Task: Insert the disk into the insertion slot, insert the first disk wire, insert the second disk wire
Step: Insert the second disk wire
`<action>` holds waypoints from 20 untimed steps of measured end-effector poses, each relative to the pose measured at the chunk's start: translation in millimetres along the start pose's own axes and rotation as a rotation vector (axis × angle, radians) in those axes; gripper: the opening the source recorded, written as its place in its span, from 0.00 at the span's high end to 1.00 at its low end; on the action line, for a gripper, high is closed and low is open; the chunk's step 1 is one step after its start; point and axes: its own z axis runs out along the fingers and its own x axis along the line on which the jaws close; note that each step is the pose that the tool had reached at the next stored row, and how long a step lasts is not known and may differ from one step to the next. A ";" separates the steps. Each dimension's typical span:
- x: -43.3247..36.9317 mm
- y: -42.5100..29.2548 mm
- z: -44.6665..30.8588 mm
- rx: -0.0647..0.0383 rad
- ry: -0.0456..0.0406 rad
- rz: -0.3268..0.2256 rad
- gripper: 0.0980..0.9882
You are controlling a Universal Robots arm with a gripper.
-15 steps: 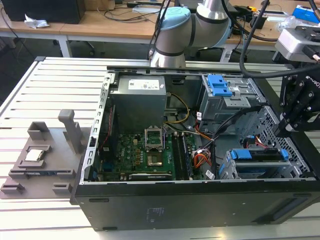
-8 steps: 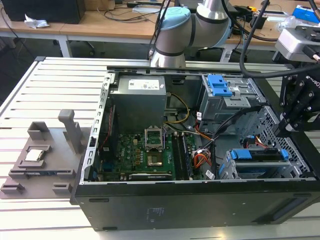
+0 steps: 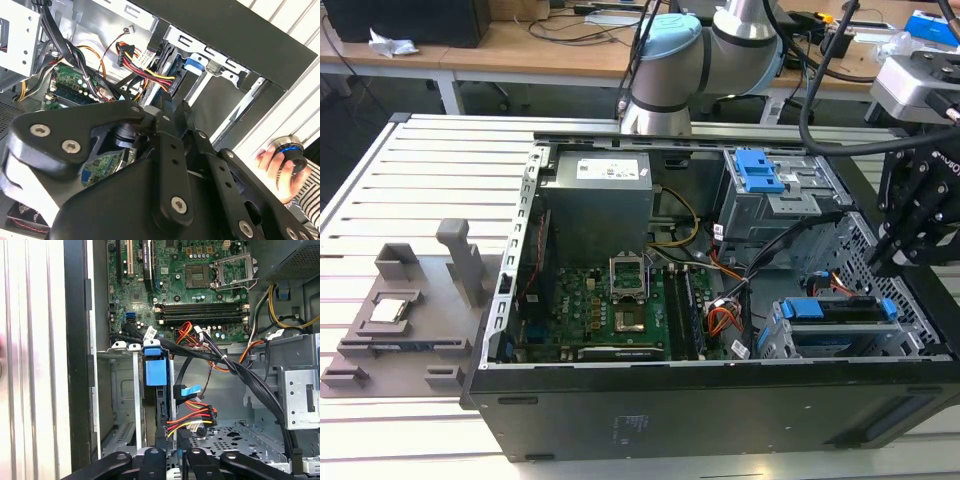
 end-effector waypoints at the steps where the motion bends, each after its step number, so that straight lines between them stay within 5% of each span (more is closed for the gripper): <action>1: 0.0 0.0 0.0 0.000 0.0000 0.000 0.84; 3: -0.5 1.2 1.6 0.000 0.0003 -0.001 0.84; 6: -2.7 17.5 11.4 0.000 0.0033 -0.005 0.84; 8: -7.7 36.9 19.5 0.001 0.0107 -0.007 0.84; 11: -17.8 43.4 24.8 0.001 0.0198 -0.013 0.84; 14: -22.3 44.8 26.6 0.003 0.0490 -0.022 0.84; 15: -23.2 45.2 26.9 0.004 0.0729 -0.028 0.84; 16: -23.8 45.4 27.0 0.005 0.0840 -0.030 0.84; 20: -33.2 46.7 34.4 0.007 0.1113 -0.048 0.84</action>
